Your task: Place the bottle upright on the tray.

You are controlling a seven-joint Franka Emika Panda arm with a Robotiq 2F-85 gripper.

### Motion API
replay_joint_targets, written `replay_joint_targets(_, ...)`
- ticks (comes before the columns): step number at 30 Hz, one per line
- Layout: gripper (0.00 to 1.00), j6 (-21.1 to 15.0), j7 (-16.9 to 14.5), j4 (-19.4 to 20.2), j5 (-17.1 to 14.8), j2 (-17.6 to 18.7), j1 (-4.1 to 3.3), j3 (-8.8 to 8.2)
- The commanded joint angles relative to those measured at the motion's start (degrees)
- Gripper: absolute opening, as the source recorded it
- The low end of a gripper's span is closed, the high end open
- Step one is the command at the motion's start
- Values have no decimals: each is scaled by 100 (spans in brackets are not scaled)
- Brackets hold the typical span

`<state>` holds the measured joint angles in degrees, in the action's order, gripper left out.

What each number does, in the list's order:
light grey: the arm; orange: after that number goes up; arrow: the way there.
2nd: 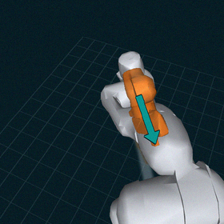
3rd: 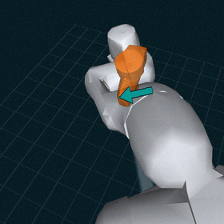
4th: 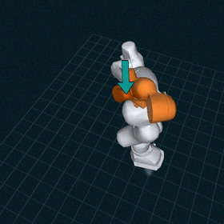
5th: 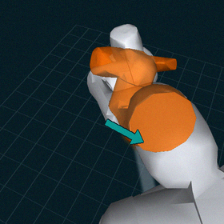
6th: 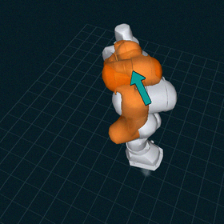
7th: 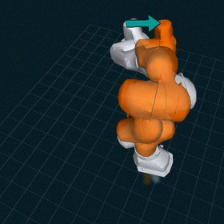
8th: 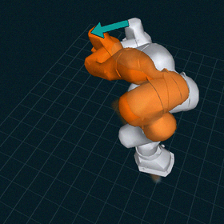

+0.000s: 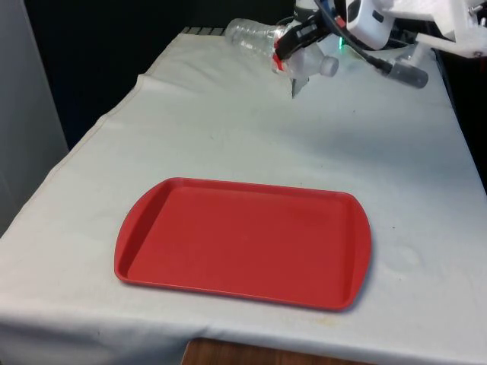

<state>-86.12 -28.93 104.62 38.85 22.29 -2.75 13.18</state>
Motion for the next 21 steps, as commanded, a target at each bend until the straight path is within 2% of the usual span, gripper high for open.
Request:
replay_joint_targets(1,0,-57,-57,-34,-57,-6,40,0)
replay_joint_targets(8,0,-178,-269,-229,-218,17,86,-97)
replay_joint_targets(9,0,-138,-218,-189,-166,6,57,-97)
replay_joint_targets(10,0,-201,-292,-246,-235,17,92,-109)
replay_joint_targets(15,0,-269,-407,-338,-338,29,126,-160)
replay_joint_targets(17,0,-309,-453,-372,-384,29,132,-189)
replay_joint_targets(18,0,-275,-413,-338,-338,17,103,-195)
replay_joint_targets(19,0,-338,-504,-407,-430,34,138,-218)
replay_joint_targets(21,0,-367,-556,-447,-476,40,149,-246)
